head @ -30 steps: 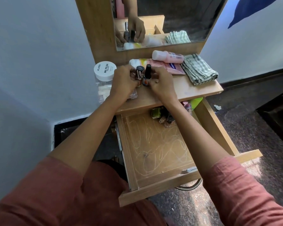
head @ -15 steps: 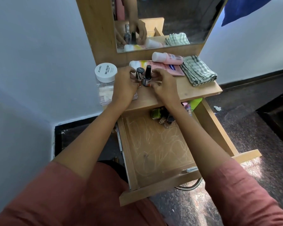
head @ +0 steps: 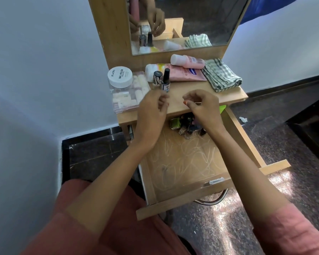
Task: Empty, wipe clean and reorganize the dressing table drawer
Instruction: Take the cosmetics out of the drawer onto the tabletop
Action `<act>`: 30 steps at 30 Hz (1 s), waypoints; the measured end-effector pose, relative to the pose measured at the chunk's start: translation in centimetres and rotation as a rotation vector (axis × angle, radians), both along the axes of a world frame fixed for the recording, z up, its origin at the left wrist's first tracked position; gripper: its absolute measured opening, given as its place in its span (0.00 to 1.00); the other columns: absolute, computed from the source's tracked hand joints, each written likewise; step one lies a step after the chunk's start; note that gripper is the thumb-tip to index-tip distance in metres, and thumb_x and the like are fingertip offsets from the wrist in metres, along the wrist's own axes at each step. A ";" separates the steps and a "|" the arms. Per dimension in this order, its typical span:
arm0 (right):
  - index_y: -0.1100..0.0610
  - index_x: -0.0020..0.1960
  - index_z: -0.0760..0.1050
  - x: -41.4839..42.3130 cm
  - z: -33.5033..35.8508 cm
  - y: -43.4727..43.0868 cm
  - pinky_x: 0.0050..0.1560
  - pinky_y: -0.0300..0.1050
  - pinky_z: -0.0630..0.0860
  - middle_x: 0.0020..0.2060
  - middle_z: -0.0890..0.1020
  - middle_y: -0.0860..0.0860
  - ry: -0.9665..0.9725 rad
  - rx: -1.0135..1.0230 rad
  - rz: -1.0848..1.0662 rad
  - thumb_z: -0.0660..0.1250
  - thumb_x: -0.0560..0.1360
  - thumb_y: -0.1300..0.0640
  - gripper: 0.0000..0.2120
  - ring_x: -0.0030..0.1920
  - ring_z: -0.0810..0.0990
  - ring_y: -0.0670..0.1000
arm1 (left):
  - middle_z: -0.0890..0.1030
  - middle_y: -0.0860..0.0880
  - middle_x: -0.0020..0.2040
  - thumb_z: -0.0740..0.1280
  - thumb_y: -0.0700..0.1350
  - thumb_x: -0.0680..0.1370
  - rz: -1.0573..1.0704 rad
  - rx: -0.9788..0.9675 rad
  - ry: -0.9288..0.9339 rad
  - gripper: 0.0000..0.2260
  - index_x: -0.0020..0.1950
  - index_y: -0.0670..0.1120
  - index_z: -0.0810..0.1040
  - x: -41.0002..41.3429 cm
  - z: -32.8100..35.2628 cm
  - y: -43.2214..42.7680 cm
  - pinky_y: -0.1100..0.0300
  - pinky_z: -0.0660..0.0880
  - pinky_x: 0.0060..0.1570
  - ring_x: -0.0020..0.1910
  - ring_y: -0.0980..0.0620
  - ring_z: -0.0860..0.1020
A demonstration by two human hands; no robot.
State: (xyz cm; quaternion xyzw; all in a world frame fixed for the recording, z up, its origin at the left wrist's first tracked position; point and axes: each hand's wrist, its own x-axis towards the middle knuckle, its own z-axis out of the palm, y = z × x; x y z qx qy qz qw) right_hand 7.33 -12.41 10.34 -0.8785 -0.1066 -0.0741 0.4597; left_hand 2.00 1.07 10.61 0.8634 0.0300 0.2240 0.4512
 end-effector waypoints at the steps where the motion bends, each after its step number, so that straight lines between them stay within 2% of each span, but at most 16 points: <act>1: 0.62 0.47 0.80 -0.5 -0.2 -0.5 0.41 0.27 0.72 0.41 0.79 0.49 0.016 -0.001 -0.014 0.66 0.71 0.68 0.07 0.39 0.76 0.43 | 0.75 0.51 0.46 0.65 0.35 0.74 -0.035 0.010 0.008 0.08 0.52 0.42 0.77 -0.5 -0.5 -0.4 0.70 0.72 0.45 0.43 0.57 0.75; 3: 0.61 0.46 0.80 -1.5 -0.9 -1.4 0.41 0.31 0.74 0.40 0.80 0.48 0.045 0.001 -0.053 0.66 0.71 0.69 0.08 0.36 0.77 0.40 | 0.77 0.49 0.46 0.65 0.34 0.74 -0.092 0.011 0.060 0.07 0.50 0.42 0.78 -1.2 -1.7 -1.2 0.70 0.72 0.45 0.43 0.57 0.75; 5: 0.61 0.46 0.80 -2.3 -1.7 -2.4 0.43 0.31 0.75 0.39 0.80 0.49 0.075 0.031 -0.099 0.66 0.70 0.69 0.07 0.36 0.77 0.41 | 0.79 0.47 0.47 0.66 0.34 0.74 -0.127 0.018 0.127 0.08 0.51 0.42 0.79 -1.5 -3.1 -1.8 0.68 0.74 0.46 0.44 0.56 0.76; 8: 0.62 0.46 0.80 -3.2 -2.9 -3.5 0.40 0.23 0.71 0.39 0.81 0.51 0.104 0.021 -0.154 0.66 0.70 0.69 0.08 0.37 0.77 0.42 | 0.79 0.46 0.52 0.65 0.33 0.74 -0.165 0.062 0.250 0.13 0.56 0.42 0.78 -1.4 -5.4 -2.5 0.65 0.74 0.50 0.48 0.57 0.75; 12: 0.64 0.49 0.79 -3.6 -4.5 -3.7 0.39 0.19 0.69 0.44 0.82 0.56 0.125 -0.020 -0.187 0.66 0.70 0.71 0.09 0.40 0.76 0.47 | 0.75 0.43 0.61 0.61 0.29 0.74 -0.178 0.085 0.324 0.21 0.65 0.41 0.72 -0.5 -6.4 -3.6 0.56 0.72 0.61 0.60 0.47 0.74; 14: 0.65 0.51 0.78 -3.4 -5.1 -3.7 0.41 0.23 0.69 0.48 0.81 0.59 0.124 -0.088 -0.173 0.66 0.70 0.72 0.11 0.42 0.76 0.48 | 0.73 0.41 0.64 0.61 0.29 0.73 -0.189 0.093 0.345 0.22 0.67 0.41 0.70 0.2 -6.4 -3.9 0.55 0.69 0.64 0.63 0.45 0.71; 16: 0.65 0.54 0.78 -3.1 -5.6 -3.6 0.47 0.29 0.70 0.51 0.80 0.60 0.144 -0.173 -0.155 0.66 0.70 0.71 0.12 0.46 0.78 0.51 | 0.73 0.39 0.64 0.61 0.29 0.73 -0.209 0.079 0.366 0.23 0.68 0.41 0.69 1.0 -6.5 -4.2 0.56 0.68 0.65 0.64 0.43 0.71; 18: 0.64 0.55 0.77 -2.9 -5.9 -3.4 0.55 0.43 0.74 0.53 0.80 0.59 0.153 -0.265 -0.134 0.66 0.70 0.70 0.14 0.52 0.78 0.56 | 0.73 0.38 0.64 0.62 0.30 0.73 -0.235 0.080 0.410 0.24 0.68 0.42 0.69 1.7 -6.8 -4.4 0.59 0.66 0.63 0.64 0.43 0.71; 20: 0.64 0.55 0.77 -2.9 -5.9 -3.0 0.54 0.52 0.75 0.53 0.79 0.59 0.133 -0.354 -0.103 0.65 0.70 0.70 0.14 0.54 0.77 0.59 | 0.73 0.38 0.64 0.63 0.31 0.73 -0.268 0.083 0.430 0.23 0.68 0.41 0.69 2.3 -6.9 -4.6 0.63 0.64 0.62 0.64 0.43 0.71; 24: 0.62 0.55 0.76 -2.9 -5.6 -2.5 0.46 0.54 0.76 0.52 0.77 0.57 0.115 -0.486 -0.082 0.60 0.71 0.70 0.14 0.52 0.76 0.59 | 0.75 0.37 0.63 0.63 0.31 0.72 -0.283 0.065 0.419 0.20 0.65 0.39 0.72 2.8 -6.9 -5.0 0.67 0.62 0.59 0.63 0.42 0.72; 30: 0.61 0.57 0.75 -2.8 -5.6 -2.8 0.46 0.53 0.74 0.56 0.73 0.57 0.182 -0.534 -0.031 0.61 0.73 0.66 0.14 0.54 0.75 0.59 | 0.77 0.39 0.59 0.64 0.30 0.71 -0.302 0.067 0.425 0.19 0.61 0.40 0.75 3.5 -7.5 -4.9 0.67 0.65 0.53 0.59 0.43 0.75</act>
